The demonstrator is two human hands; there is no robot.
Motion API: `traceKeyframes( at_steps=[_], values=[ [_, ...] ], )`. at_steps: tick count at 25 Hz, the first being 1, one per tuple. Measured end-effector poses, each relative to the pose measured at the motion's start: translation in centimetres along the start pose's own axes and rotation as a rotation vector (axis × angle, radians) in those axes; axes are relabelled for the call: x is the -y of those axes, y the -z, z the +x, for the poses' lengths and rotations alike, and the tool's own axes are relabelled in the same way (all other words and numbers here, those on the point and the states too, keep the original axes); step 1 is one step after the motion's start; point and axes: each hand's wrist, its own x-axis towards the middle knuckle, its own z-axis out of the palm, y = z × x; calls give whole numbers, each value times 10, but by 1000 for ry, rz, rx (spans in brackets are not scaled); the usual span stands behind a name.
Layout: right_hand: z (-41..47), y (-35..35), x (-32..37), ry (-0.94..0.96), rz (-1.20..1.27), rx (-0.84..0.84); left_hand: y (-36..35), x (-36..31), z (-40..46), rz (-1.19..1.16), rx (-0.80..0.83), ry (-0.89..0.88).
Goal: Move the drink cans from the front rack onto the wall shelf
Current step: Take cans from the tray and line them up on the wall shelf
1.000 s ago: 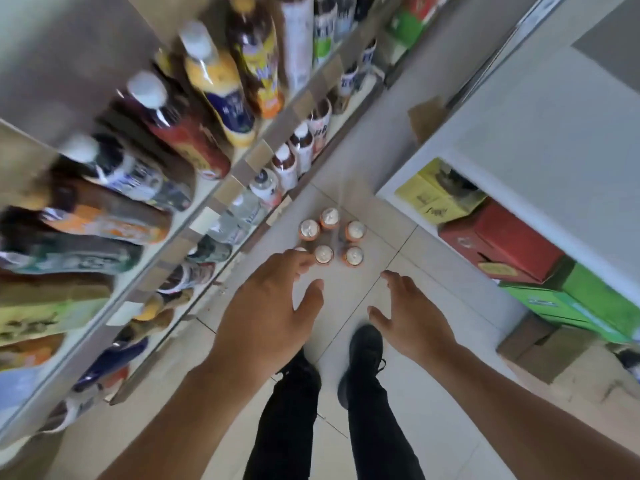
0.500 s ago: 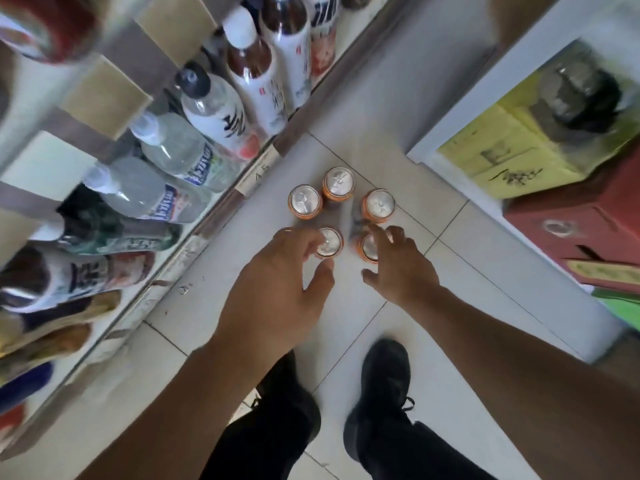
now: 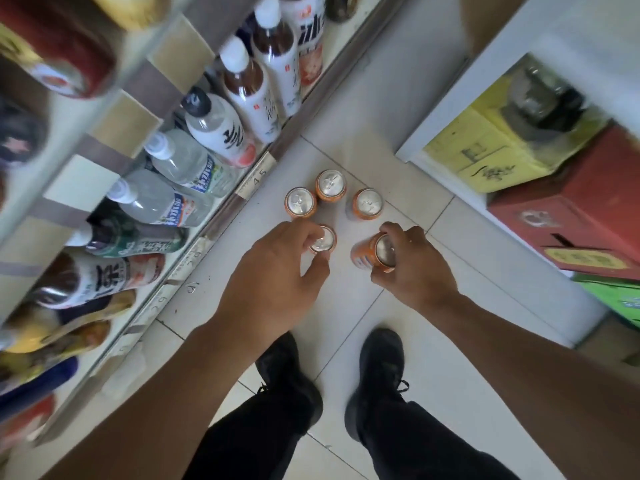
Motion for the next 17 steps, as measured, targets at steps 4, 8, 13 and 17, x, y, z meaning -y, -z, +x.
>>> traceKeyframes(
  at_steps=[4, 8, 13, 17],
  values=[
    [-72, 113, 35, 39, 127, -91, 57, -60, -35, -68, -10, -55],
    [-132, 239, 88, 174, 261, -157, 132, -125, -67, -93, 22, -112],
    [-209, 401, 183, 385, 376, -246, 254, -217, -106, -204, 108, -256],
    [-271, 507, 262, 537, 573, -293, 357, -288, -153, -363, 53, -325]
  ],
)
